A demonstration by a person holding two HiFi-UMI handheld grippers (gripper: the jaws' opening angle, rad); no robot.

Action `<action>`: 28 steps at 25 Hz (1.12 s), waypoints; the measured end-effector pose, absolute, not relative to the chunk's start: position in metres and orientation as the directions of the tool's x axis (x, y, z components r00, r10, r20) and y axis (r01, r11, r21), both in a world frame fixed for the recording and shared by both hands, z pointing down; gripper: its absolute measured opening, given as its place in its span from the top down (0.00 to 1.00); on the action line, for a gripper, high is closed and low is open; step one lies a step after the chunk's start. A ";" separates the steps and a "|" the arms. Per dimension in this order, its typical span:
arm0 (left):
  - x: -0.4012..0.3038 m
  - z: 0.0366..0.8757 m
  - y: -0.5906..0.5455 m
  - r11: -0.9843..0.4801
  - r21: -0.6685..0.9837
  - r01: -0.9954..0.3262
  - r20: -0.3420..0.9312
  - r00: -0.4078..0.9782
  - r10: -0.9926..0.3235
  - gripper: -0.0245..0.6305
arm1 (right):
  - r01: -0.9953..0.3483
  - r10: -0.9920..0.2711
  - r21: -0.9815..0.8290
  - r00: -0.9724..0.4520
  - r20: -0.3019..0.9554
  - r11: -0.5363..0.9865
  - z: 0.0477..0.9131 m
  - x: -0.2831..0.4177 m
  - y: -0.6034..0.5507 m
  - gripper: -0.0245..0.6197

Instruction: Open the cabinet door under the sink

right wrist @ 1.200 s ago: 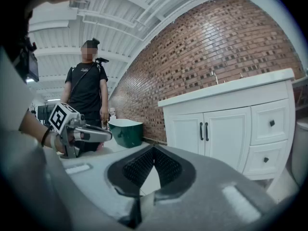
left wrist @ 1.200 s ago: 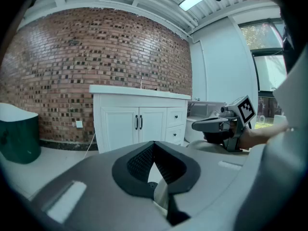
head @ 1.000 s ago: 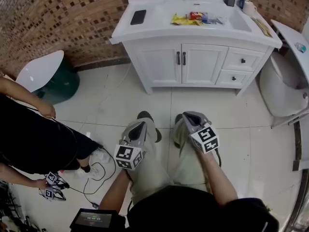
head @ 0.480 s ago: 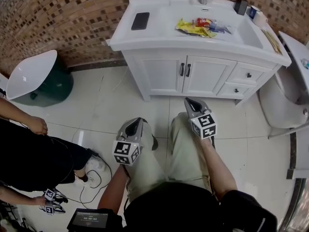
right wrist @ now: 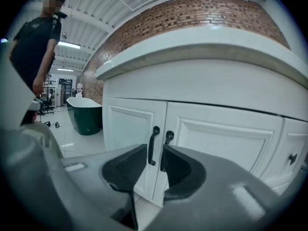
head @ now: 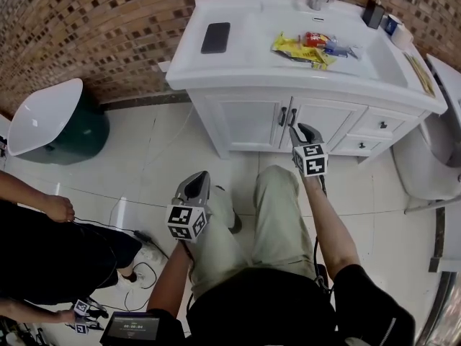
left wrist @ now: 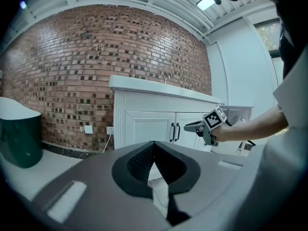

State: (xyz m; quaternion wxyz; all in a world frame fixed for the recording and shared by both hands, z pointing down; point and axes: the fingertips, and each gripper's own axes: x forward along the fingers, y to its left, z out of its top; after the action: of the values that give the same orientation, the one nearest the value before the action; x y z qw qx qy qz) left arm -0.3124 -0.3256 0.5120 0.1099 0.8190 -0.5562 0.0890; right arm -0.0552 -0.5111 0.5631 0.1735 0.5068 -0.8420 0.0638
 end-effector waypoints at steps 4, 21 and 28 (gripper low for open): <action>-0.325 0.514 -0.339 -0.347 0.078 -0.935 0.281 0.354 -0.892 0.94 | -0.889 -0.832 0.087 -0.381 0.403 0.449 0.583 -0.051 -0.540 0.83; -0.344 0.498 -0.340 -0.341 0.274 -0.899 0.208 0.402 -0.892 0.94 | -0.914 -0.844 0.070 -0.336 0.418 0.399 0.605 -0.051 -0.550 0.90; -0.313 0.492 -0.312 -0.362 0.239 -0.901 0.218 0.413 -0.884 0.94 | -0.883 -0.826 0.078 -0.399 0.397 0.464 0.604 -0.046 -0.507 0.90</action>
State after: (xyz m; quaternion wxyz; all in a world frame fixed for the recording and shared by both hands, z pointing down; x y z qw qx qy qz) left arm -0.3131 -0.3121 0.4919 0.1618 0.8247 -0.5413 0.0262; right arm -0.0459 -0.5074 0.6038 0.1937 0.5127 -0.8333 0.0724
